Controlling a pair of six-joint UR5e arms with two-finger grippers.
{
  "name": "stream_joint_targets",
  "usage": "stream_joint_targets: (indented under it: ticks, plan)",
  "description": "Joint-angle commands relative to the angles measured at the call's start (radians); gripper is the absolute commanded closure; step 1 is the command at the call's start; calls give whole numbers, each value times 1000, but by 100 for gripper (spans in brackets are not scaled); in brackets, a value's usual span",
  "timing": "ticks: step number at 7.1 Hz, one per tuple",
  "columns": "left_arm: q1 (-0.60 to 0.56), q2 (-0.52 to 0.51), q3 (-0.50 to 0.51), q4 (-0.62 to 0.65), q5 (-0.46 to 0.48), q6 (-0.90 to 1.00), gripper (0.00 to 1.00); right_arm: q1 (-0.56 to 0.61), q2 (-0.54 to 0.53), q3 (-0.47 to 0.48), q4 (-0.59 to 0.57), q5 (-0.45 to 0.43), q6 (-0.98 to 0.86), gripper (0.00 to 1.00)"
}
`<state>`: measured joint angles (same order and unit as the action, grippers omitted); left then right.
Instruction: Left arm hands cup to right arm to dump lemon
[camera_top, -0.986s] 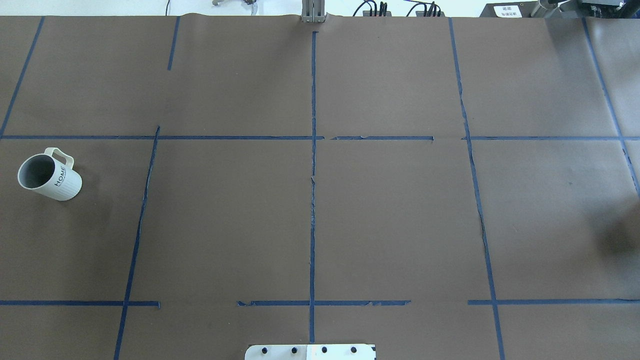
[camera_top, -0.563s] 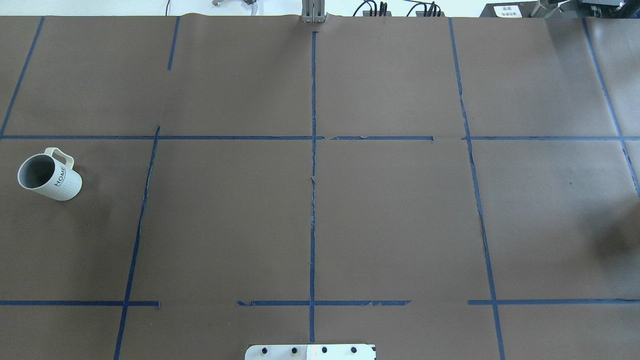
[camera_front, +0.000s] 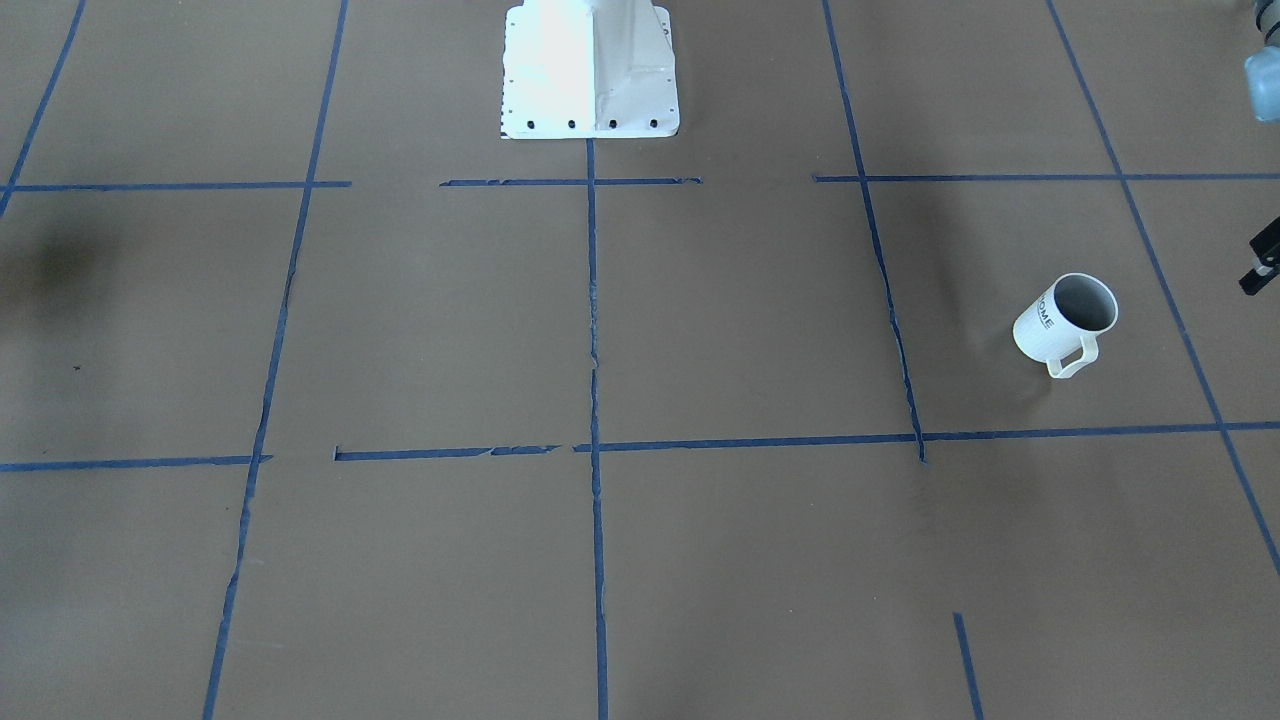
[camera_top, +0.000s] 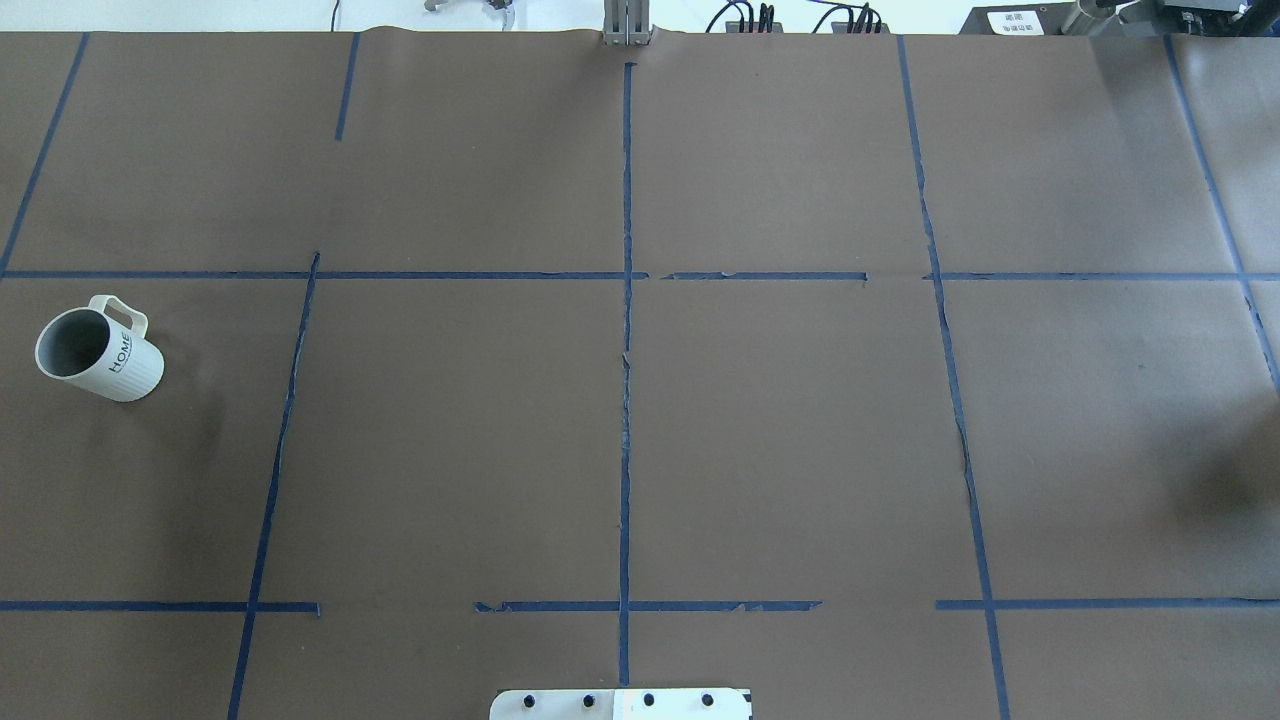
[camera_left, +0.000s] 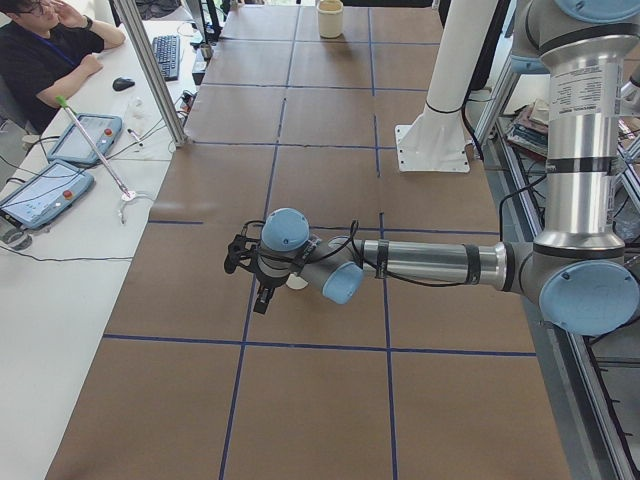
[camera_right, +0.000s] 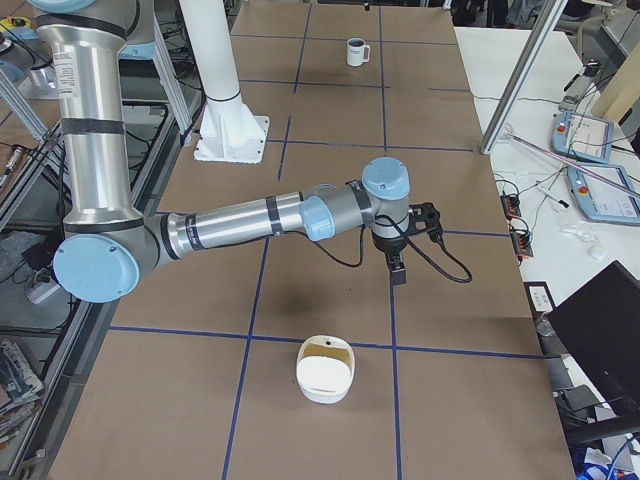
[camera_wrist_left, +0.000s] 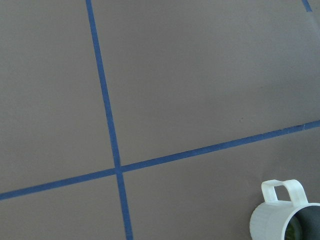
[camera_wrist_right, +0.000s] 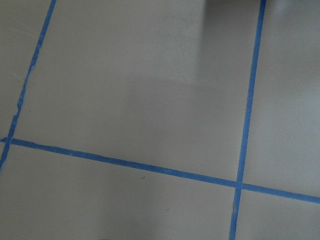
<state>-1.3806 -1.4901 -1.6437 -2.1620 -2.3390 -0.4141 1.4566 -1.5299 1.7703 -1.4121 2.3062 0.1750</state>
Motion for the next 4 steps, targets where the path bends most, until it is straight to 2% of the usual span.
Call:
stream_joint_targets:
  ticks: [1,2,4]
  plan:
    - [61,4,-24,-32,6,-162,12,-1,-10,0,10,1,-5,0]
    - [96,4,-33,-32,10,-172,12,-1,-13,0,10,1,-8,0]
    - [187,5,-41,-32,108,-192,12,-1,-18,0,10,1,-8,0]
